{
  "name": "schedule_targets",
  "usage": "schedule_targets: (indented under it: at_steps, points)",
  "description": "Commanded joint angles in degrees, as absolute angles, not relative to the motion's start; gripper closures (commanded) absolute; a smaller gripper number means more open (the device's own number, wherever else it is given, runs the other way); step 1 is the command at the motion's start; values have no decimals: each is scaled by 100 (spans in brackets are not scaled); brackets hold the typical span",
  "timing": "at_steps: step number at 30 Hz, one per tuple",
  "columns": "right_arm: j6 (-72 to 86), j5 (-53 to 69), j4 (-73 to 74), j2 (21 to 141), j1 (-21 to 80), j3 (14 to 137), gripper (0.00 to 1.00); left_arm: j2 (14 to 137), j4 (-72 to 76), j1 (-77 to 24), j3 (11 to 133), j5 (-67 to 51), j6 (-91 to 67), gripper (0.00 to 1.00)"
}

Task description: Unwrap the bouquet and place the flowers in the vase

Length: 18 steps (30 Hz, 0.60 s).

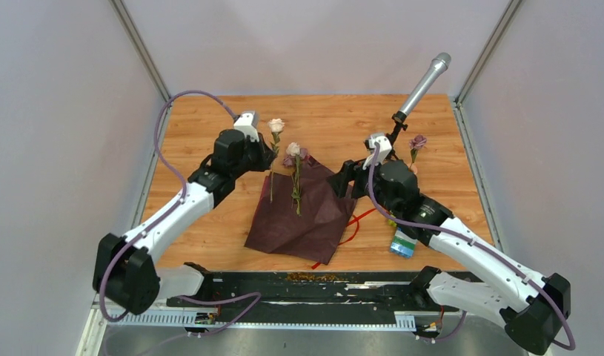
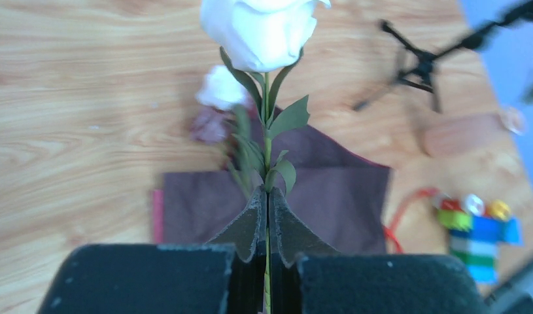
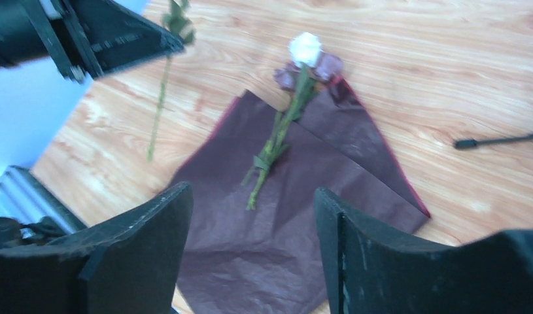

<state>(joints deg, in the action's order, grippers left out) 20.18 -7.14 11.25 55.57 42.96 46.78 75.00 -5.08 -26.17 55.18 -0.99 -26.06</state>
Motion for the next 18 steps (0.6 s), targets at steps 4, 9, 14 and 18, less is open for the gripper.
schedule_targets:
  at_steps: [4, 9, 14, 18]
  points:
    - [2581, 957, -593, 5232, 4307, 4585, 22, 5959, 1434, -2906, 4477, -2844, -3256, 100]
    - [3118, 1999, -1365, 5446, 4307, 4728, 19, 5385, 2418, -3232, 4057, -3316, -3877, 100]
    - [3390, 2308, -1646, 5585, 4307, 4944, 26, 5185, 2929, -3397, 3879, -3507, -4154, 100]
    - [3478, 2461, -1773, 5728, 4307, 5088, 35, 5240, 3042, -3517, 3894, -3748, -4145, 100]
